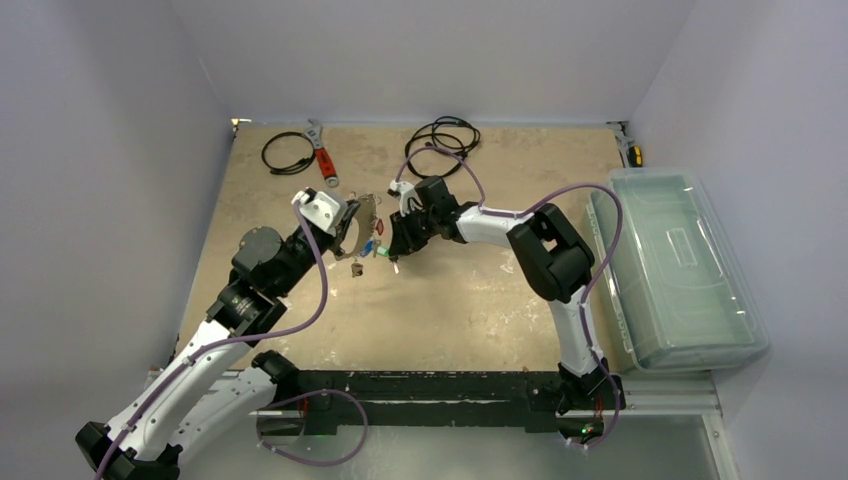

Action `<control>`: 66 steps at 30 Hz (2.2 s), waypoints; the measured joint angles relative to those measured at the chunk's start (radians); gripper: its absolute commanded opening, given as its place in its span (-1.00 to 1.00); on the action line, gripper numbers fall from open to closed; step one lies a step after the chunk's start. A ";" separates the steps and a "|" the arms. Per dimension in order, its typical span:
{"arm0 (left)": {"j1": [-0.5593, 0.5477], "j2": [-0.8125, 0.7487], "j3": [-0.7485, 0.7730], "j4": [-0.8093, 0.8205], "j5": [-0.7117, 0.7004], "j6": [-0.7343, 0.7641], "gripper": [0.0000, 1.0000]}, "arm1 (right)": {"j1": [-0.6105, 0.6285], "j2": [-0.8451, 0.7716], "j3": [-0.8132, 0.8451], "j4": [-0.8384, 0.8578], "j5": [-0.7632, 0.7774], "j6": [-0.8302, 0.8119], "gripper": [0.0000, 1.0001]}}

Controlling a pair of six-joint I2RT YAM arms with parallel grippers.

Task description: Put the keys on the keyring

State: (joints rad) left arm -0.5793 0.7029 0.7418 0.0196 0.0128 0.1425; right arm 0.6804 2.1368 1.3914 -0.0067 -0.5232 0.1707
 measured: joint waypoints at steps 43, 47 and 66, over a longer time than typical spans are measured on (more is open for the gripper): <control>0.000 0.009 -0.004 0.002 0.007 0.000 -1.00 | -0.015 -0.372 -0.106 -0.156 0.249 -0.127 -1.00; 0.000 0.011 -0.004 0.003 0.043 0.002 -1.00 | -0.022 -0.446 -0.124 -0.167 0.302 -0.138 -1.00; 0.000 0.131 -0.004 0.032 0.309 -0.001 -1.00 | -0.033 -0.823 -0.145 -0.286 0.491 -0.228 -1.00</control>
State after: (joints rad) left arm -0.5793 0.8337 0.7380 0.0517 0.3214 0.1413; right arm 0.6476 1.3140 1.2469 -0.2932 -0.0319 -0.0574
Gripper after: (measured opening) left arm 0.021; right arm 0.007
